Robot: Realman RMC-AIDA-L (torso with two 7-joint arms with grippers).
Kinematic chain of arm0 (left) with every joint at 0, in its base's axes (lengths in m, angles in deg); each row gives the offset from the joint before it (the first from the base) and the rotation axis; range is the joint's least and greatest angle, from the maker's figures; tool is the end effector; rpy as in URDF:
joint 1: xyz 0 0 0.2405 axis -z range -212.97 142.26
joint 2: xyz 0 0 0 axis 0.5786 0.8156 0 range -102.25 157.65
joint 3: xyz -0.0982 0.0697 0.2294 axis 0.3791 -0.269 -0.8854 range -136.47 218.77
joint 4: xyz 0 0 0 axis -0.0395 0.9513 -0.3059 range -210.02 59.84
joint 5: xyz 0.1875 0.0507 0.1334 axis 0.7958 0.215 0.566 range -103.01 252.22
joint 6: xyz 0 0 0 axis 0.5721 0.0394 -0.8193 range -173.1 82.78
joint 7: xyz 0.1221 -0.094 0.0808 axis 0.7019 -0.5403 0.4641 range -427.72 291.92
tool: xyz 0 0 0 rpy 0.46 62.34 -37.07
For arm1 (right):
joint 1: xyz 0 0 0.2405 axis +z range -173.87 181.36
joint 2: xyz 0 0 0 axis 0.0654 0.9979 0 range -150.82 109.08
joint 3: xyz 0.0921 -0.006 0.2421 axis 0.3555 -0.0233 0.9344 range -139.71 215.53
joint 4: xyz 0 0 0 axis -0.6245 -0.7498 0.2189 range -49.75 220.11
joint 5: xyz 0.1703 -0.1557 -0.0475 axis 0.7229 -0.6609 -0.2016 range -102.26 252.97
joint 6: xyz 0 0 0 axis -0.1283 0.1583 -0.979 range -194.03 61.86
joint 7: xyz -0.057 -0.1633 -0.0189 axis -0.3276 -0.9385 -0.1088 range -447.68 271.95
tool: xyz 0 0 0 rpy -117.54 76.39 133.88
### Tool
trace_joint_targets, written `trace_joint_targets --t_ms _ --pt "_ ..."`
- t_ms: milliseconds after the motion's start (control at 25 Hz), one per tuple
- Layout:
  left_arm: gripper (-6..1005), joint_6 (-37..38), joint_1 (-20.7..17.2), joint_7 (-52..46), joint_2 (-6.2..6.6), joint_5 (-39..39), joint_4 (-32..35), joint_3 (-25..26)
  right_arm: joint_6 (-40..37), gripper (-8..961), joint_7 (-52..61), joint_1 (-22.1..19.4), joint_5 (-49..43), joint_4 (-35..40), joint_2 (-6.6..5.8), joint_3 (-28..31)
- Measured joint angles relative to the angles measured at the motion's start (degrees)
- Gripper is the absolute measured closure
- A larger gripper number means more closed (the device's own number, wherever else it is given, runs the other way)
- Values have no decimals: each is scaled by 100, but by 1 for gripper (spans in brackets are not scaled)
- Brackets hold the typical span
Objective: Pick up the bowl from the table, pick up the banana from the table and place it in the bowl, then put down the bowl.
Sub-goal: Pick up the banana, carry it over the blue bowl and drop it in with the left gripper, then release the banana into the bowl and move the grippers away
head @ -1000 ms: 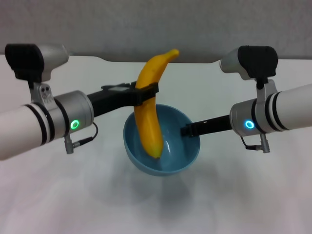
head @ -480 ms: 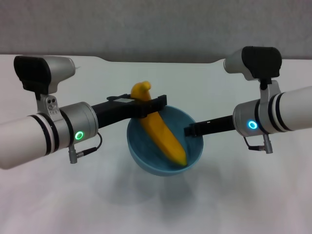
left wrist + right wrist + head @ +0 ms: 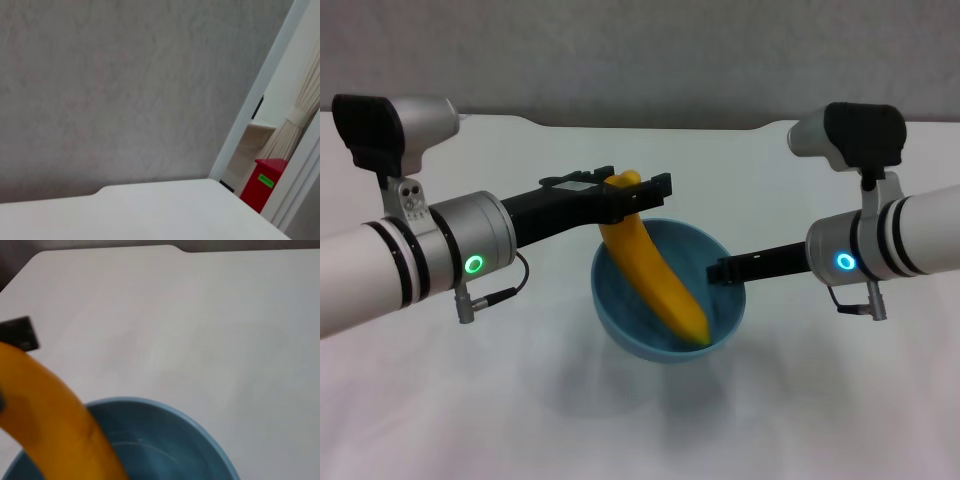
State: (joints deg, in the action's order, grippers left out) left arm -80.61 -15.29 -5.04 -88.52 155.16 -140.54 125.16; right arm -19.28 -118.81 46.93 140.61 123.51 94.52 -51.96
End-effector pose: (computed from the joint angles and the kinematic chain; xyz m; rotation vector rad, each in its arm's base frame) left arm -0.1656 0.4202 -0.0582 -2.2895 -0.9890 -0.7904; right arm 0.2176 0.4491 -0.1077 -2.3490 1.3648 0.1025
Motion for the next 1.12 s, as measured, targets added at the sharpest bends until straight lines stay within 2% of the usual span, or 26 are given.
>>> trace_joint_targets --t_ms 440,680,800,920,1120 --pt "104 -264 -165 25 4 -7 -458 61 -5 921 -41 -127 -61 -21 -18 232" --pt "104 -417 -340 62 2 -4 -933 307 -5 917 -43 -130 -70 -21 -17 234" --pt "104 -390 -345 83 -1 39 -954 445 -6 914 -44 -129 -71 -25 -17 235" --pt "104 -308 -329 179 9 218 -860 731 -11 911 -44 -128 -71 -43 -17 238" --pt "104 124 -326 126 12 1052 -787 1108 37 905 -44 -69 -72 -219 -62 296"
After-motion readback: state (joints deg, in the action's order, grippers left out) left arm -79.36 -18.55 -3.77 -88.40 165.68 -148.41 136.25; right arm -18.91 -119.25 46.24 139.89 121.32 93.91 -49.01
